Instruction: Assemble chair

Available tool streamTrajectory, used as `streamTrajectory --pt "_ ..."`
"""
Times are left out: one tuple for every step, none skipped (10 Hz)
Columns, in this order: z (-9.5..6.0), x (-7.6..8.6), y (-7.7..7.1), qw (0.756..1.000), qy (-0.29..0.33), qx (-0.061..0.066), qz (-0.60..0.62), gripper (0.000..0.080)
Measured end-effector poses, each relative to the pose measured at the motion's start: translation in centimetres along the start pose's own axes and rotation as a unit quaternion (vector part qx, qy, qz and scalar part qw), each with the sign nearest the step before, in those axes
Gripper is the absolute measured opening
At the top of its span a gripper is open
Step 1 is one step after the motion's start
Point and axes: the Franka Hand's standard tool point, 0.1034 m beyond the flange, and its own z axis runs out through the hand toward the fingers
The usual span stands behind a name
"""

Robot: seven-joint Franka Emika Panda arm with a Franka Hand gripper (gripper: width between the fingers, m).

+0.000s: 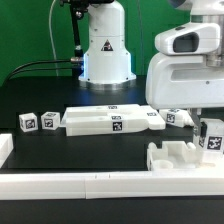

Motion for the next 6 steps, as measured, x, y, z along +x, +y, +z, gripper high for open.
streamTrajectory --pt "0.02 0.08 0.06 0.998 0.003 -0.003 0.067 0.0288" --pt "0.00 0.07 0.07 0.993 0.005 -0.005 0.121 0.0288" --pt "-0.01 0.06 0.13 0.982 0.006 -0.006 0.189 0.0288" --pt "-0.03 0.12 0.35 0.958 0.004 -0.001 0.286 0.0288" --pt "-0.06 0.25 0.54 0.932 0.000 0.009 0.361 0.0288" --pt "0.10 0.08 0.58 0.896 -0.008 0.015 0.443 0.0288"
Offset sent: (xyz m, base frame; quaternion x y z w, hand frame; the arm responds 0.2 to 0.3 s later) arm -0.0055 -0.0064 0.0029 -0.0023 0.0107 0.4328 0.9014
